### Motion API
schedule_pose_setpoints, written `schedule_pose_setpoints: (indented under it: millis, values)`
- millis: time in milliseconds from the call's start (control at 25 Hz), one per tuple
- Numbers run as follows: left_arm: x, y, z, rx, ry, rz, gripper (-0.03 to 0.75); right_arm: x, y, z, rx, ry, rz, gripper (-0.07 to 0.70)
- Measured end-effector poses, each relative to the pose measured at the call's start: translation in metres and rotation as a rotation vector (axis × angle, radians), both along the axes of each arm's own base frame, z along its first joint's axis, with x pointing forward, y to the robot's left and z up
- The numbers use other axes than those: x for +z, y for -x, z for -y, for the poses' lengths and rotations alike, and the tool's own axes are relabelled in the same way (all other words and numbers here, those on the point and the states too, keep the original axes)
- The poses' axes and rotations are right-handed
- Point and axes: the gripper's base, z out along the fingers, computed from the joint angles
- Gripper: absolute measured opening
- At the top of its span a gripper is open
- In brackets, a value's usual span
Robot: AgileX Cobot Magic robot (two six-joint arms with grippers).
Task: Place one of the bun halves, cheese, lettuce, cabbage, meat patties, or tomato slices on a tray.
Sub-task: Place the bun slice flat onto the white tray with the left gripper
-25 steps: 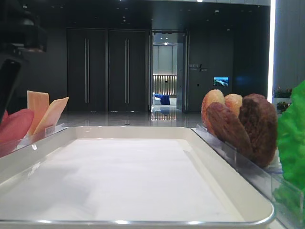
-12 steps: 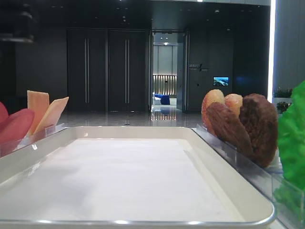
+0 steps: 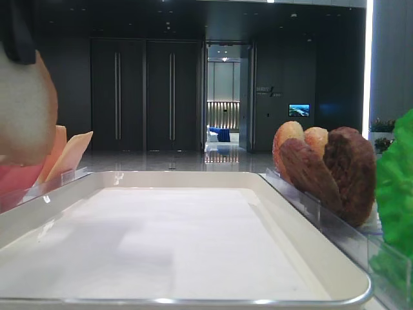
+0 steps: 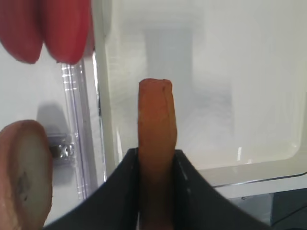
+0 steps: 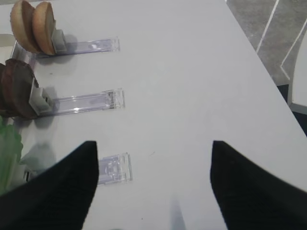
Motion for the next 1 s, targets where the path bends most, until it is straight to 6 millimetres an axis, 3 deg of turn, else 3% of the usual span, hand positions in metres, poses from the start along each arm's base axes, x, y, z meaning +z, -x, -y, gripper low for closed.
schedule_pose_setpoints:
  millis: [400,1000]
  values:
    - [0.003,-0.027,0.024,-0.116,0.383,0.125,0.131,0.0,0.0,0.0,0.0,0.0,0.0,0.472]
    - [-0.047,-0.054,0.041,-0.147,0.38,0.083,0.131,0.0,0.0,0.0,0.0,0.0,0.0,0.472]
